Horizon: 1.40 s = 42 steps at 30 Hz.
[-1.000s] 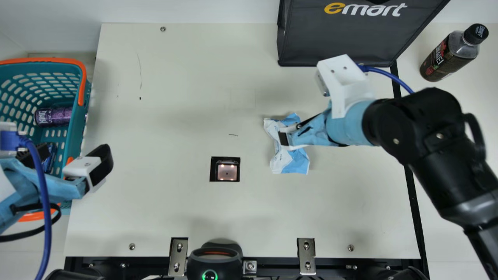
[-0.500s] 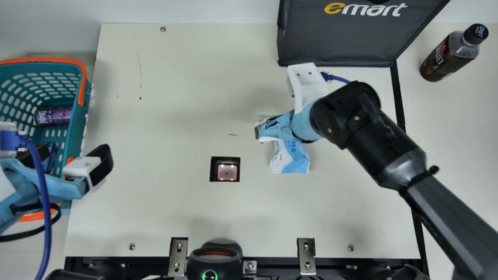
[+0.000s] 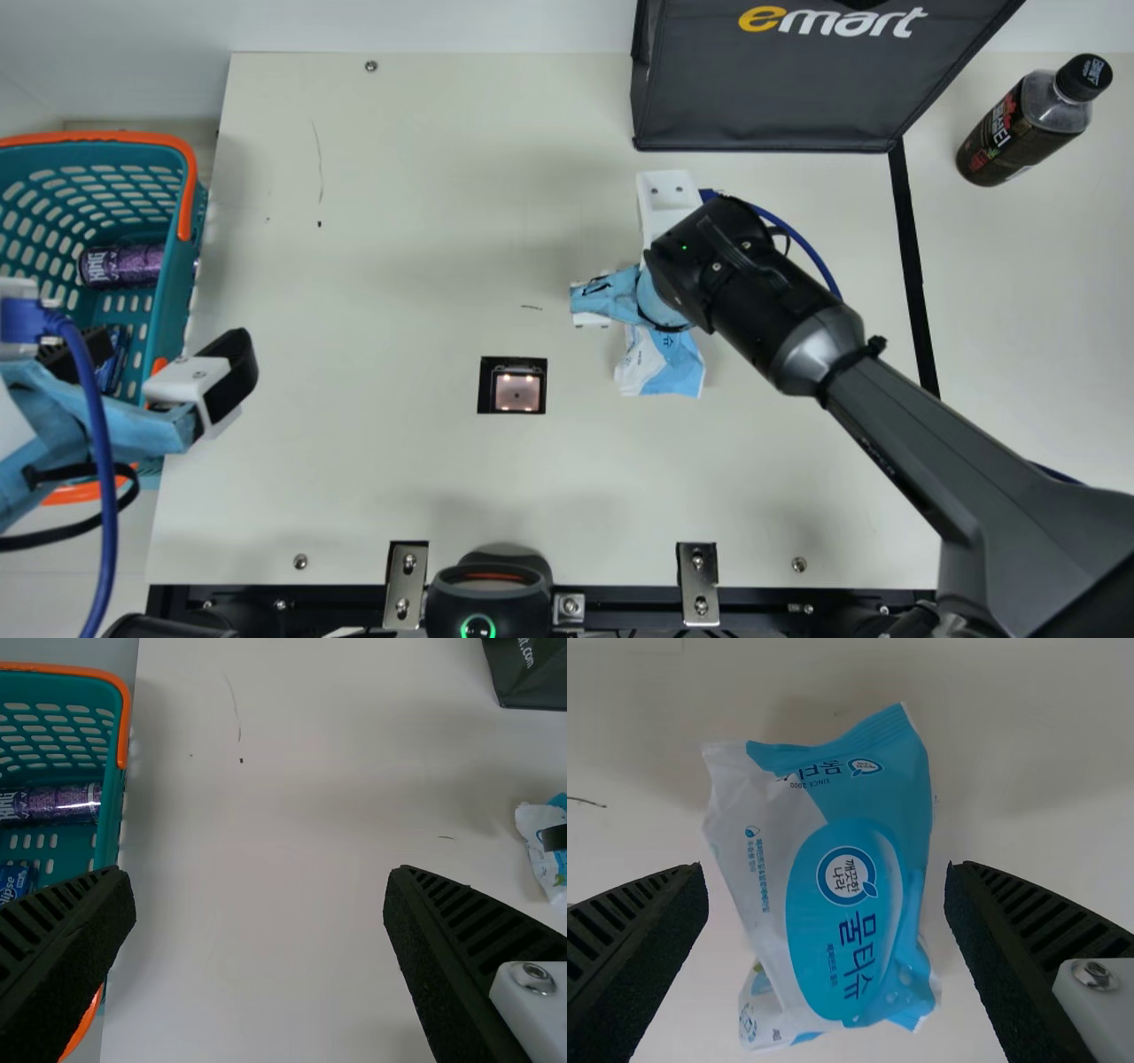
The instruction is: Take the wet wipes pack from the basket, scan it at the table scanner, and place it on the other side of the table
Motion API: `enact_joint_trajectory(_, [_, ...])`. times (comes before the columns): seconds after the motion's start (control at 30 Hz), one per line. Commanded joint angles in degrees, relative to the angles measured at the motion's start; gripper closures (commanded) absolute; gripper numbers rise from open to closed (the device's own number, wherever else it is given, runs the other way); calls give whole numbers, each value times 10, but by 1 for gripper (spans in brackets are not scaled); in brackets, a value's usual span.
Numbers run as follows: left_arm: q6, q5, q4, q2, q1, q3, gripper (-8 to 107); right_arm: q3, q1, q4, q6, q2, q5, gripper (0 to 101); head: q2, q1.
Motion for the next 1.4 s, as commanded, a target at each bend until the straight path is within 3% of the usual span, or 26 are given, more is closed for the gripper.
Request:
enact_joint_trajectory(0.0, [0,0,0,0,0,0,9,3,1,-4,5,6,-2,6,1,-17])
enact_joint_trajectory(0.43, [0,0,0,0,0,0,9,15,4,-14,25,34,-24,6,1,-17])
enact_joint_trajectory(0.9, [0,0,0,0,0,0,9,28,1,-12,28,35,-37,100,1,-17])
enact_joint_trajectory(1.37, [0,0,0,0,0,0,9,14,2,-45,27,9,-3,101,1,-17])
